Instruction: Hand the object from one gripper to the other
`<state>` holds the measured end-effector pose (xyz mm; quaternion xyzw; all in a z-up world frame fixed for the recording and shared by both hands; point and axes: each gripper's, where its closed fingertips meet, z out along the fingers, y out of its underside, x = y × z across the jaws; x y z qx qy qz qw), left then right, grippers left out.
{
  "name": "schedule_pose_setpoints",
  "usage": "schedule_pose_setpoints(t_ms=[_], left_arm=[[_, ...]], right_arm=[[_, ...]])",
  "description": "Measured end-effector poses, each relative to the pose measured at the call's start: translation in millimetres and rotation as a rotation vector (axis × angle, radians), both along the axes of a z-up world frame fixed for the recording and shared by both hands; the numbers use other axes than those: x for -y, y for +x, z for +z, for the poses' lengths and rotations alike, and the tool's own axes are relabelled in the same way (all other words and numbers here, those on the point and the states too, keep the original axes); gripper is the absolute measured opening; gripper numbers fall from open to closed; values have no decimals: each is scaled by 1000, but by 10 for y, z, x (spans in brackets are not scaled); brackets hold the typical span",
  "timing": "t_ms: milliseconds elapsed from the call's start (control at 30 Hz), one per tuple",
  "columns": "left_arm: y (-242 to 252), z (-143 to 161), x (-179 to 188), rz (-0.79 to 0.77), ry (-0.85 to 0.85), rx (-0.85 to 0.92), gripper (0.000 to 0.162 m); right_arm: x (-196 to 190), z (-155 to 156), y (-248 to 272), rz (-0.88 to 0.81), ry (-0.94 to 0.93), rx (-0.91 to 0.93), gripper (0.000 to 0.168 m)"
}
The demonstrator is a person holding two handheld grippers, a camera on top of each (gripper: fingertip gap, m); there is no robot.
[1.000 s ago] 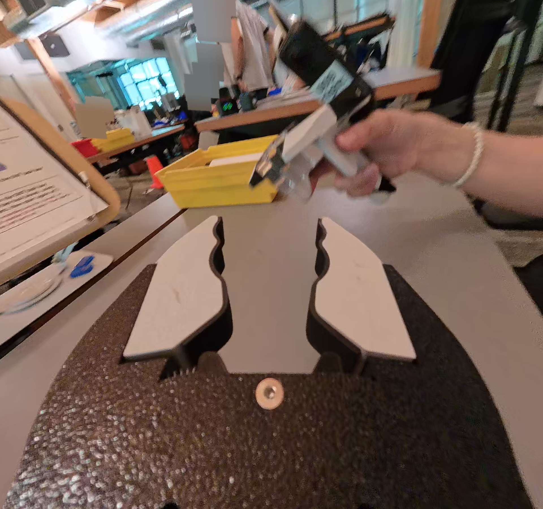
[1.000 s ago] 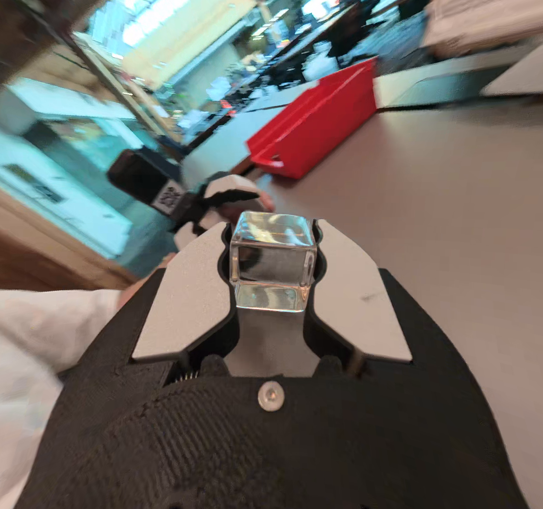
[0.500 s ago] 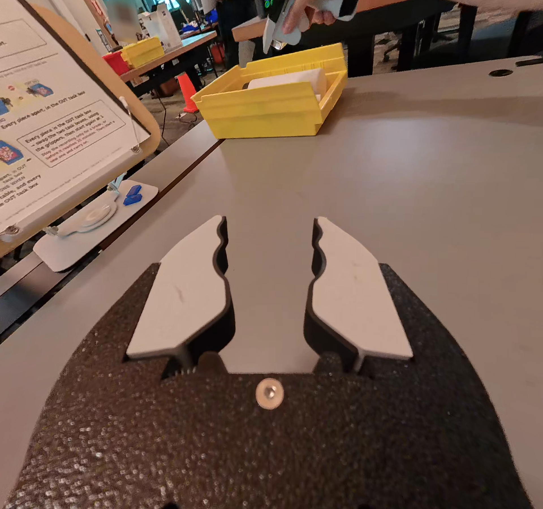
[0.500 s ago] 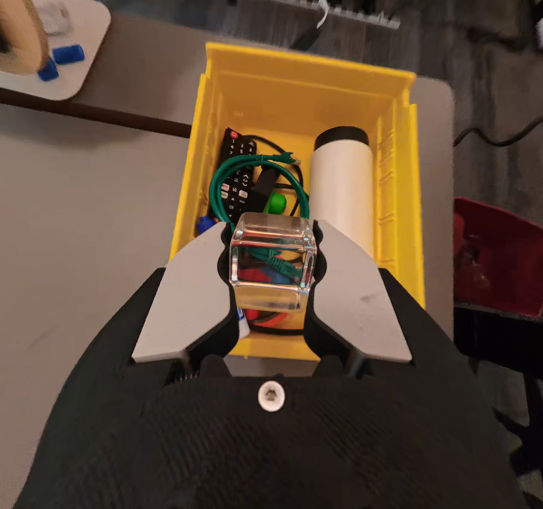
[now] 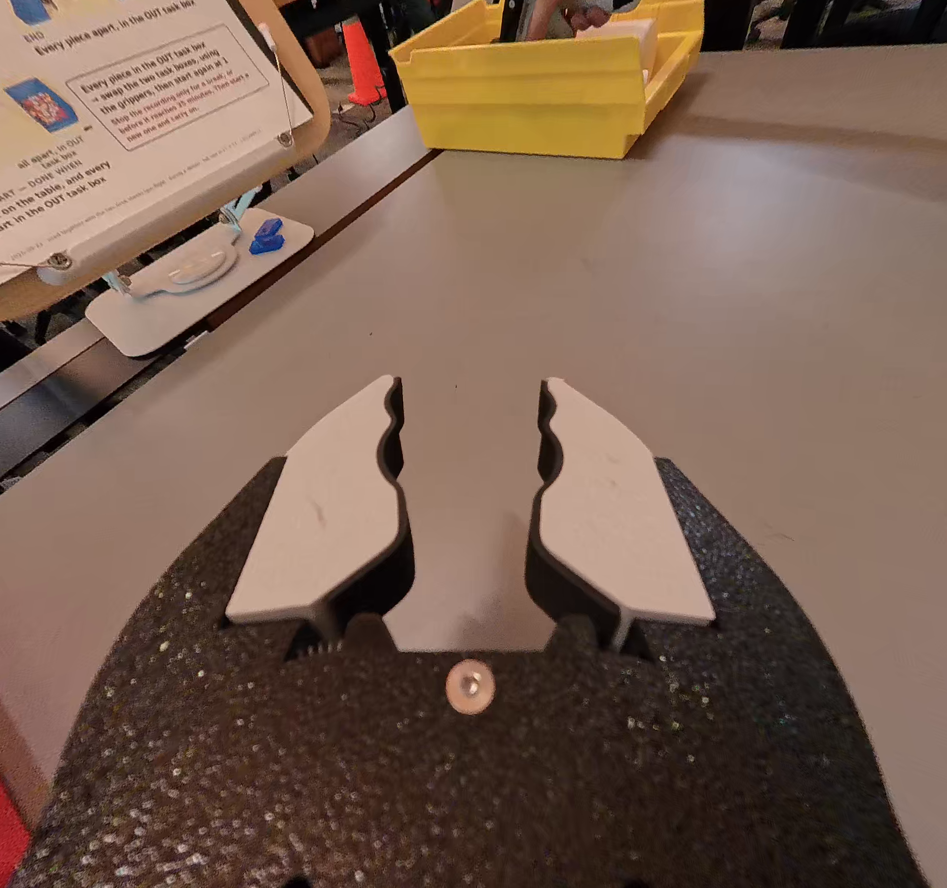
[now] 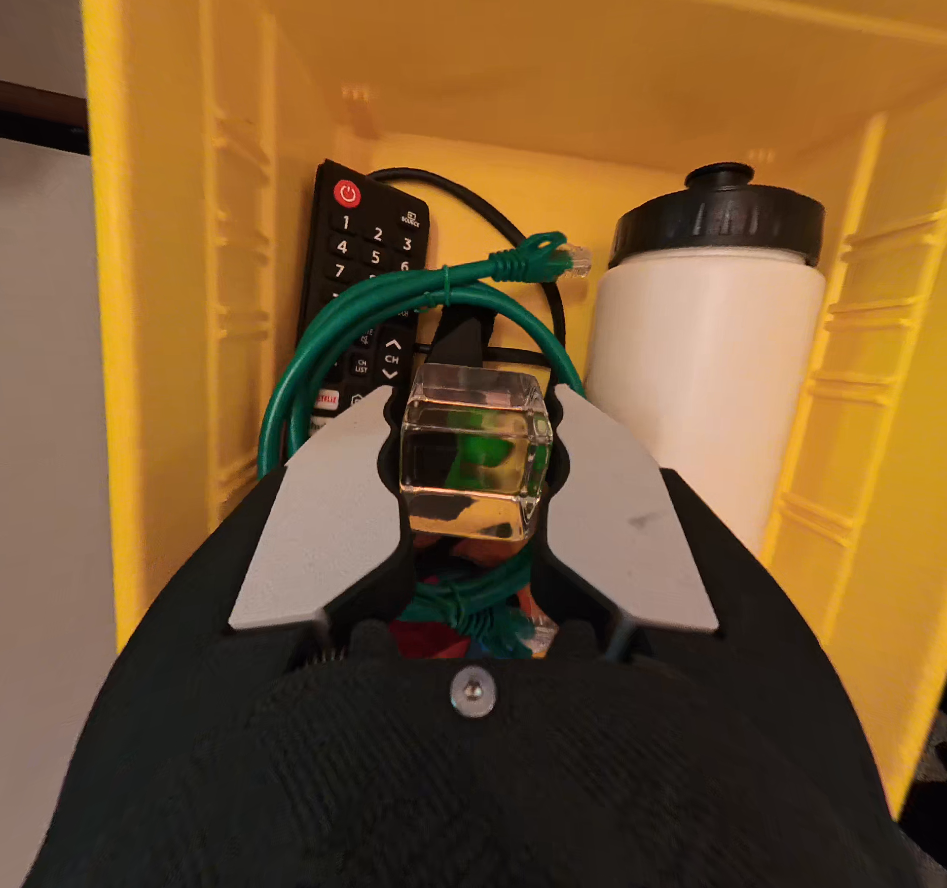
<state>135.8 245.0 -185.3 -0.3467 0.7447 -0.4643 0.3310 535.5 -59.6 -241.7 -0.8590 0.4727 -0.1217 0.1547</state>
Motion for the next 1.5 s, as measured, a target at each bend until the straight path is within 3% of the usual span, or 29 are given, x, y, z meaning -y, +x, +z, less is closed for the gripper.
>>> schedule_pose_setpoints(t_ms=[333, 400, 633, 767, 967, 1167, 1267, 1500], left_arm=[[4, -10, -124, 40, -84, -43, 50], [-6, 27, -177, 59, -104, -44, 50], [-62, 196, -473, 171, -174, -48, 50], [-146, 331, -928, 342, -228, -50, 44], [-275, 486, -2049, 671, -274, -136, 41], [45, -2, -3107, 841, -138, -551, 47], [206, -325, -3186, 810, -216, -768, 48], [299, -751, -3316, 911, -271, -1019, 54]], right_arm=[[6, -23, 24, 3, 11, 9, 56], [41, 122, 105, -3, 6, 106, 79], [-34, 935, 12, -11, 130, 398, 101], [-373, 1364, -632, 105, 280, 582, 104], [-996, 1311, -2014, 354, 553, 661, 101], [-1339, 1166, -2691, 498, 613, 683, 99], [-1435, 1158, -2816, 534, 623, 692, 97], [-1431, 1053, -2947, 604, 577, 682, 97]])
